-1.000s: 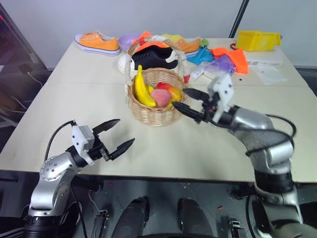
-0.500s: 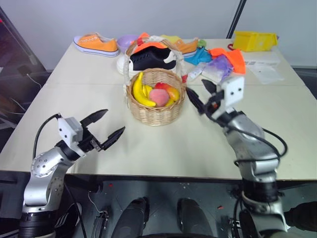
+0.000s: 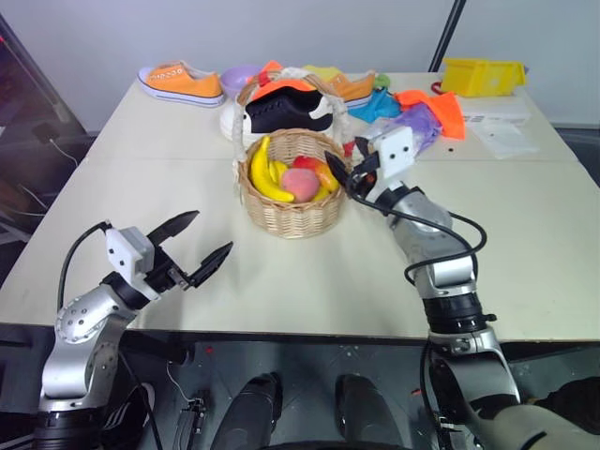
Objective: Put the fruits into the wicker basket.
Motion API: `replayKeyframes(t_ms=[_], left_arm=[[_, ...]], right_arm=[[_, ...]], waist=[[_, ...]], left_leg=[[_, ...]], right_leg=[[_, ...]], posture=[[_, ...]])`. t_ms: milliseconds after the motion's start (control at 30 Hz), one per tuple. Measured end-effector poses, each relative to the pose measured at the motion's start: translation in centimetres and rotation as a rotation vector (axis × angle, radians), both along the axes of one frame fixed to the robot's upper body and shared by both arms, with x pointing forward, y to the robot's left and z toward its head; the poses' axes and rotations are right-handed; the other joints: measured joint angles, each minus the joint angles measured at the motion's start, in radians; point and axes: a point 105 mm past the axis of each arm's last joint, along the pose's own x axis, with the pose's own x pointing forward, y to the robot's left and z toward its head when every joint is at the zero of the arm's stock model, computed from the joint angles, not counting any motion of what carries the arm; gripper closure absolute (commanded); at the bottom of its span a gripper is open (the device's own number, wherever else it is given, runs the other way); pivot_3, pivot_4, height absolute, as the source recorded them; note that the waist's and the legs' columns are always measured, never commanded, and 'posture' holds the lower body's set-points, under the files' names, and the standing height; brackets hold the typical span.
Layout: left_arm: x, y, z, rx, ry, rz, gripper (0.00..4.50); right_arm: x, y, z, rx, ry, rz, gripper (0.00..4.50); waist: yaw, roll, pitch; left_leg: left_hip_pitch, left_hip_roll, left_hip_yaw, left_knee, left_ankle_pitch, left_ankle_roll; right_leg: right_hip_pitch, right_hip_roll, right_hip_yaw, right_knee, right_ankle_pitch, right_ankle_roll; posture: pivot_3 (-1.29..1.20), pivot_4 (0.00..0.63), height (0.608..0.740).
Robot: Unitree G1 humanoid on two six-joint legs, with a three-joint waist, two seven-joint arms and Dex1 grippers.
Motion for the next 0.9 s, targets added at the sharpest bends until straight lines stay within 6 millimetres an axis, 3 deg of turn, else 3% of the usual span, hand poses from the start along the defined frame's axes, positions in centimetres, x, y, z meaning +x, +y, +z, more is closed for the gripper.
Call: replayKeyframes(t_ms=[100,200,233,467,567,700,800,900], left_arm=[[0.0,0.0,-0.1,0.000,0.003,0.002,0.00],[0.0,0.0,-0.1,0.000,0.003,0.001,0.00],[0.0,-0.1,-0.1,0.000,0.004,-0.003,0.00],[0.1,-0.6,0.0,0.001,-0.002,-0.024,0.00],[0.1,-0.7,0.1,0.002,-0.003,-0.030,0.00],[0.2,-0.8,0.1,0.002,-0.003,-0.039,0.00],[0.4,-1.3,0.4,0.005,-0.012,-0.071,0.00],[0.8,-2.3,0.7,0.003,-0.013,-0.128,0.00]], right_arm=[[0.2,0.1,-0.2,0.016,0.009,-0.005,2.69],[0.4,0.1,0.2,0.031,0.002,-0.018,4.38],[0.5,0.0,0.0,0.035,0.009,-0.019,4.49],[0.6,0.0,-0.2,0.036,0.015,-0.024,4.49],[0.3,-0.9,0.0,0.039,0.005,-0.029,4.49],[-0.9,-5.5,1.7,0.058,-0.054,-0.091,4.49],[-2.5,-10.6,2.7,0.038,-0.101,-0.186,4.49],[-4.3,-16.3,2.5,0.008,-0.094,-0.340,4.49]], waist=[[0.000,0.000,0.000],[-0.001,0.000,0.000],[-0.002,0.000,0.000],[-0.001,0.000,0.000],[0.001,0.001,0.000],[0.011,0.001,0.000],[0.015,0.001,0.000],[0.019,0.001,0.000]], left_leg=[[0.000,0.000,0.000,0.000,0.000,0.000],[0.000,0.000,0.000,0.000,0.000,0.000],[0.000,0.000,0.000,0.000,0.000,0.000],[0.000,0.000,0.000,0.000,0.000,0.000],[0.000,0.000,0.000,0.000,0.000,0.000],[0.000,-0.001,0.000,0.000,0.000,0.000],[-0.001,-0.001,0.000,0.000,0.000,0.000],[0.000,-0.001,0.000,0.000,0.000,0.000]], right_leg=[[0.000,0.000,0.000,0.000,0.000,0.000],[0.000,0.000,0.000,0.000,0.000,0.000],[0.000,0.000,0.000,0.000,0.000,0.000],[0.000,0.000,0.000,0.000,0.000,0.000],[0.000,0.000,0.000,0.000,0.000,0.000],[0.001,-0.001,0.000,-0.001,0.000,0.000],[0.001,-0.001,0.000,-0.001,0.000,0.000],[0.001,-0.001,0.000,-0.001,0.000,0.000]], posture=[[0.00,0.150,0.740],[0.00,0.150,0.740],[0.00,0.150,0.740],[0.00,0.150,0.740],[0.00,0.150,0.740],[0.00,0.150,0.740],[0.00,0.150,0.740],[0.00,0.150,0.740]])
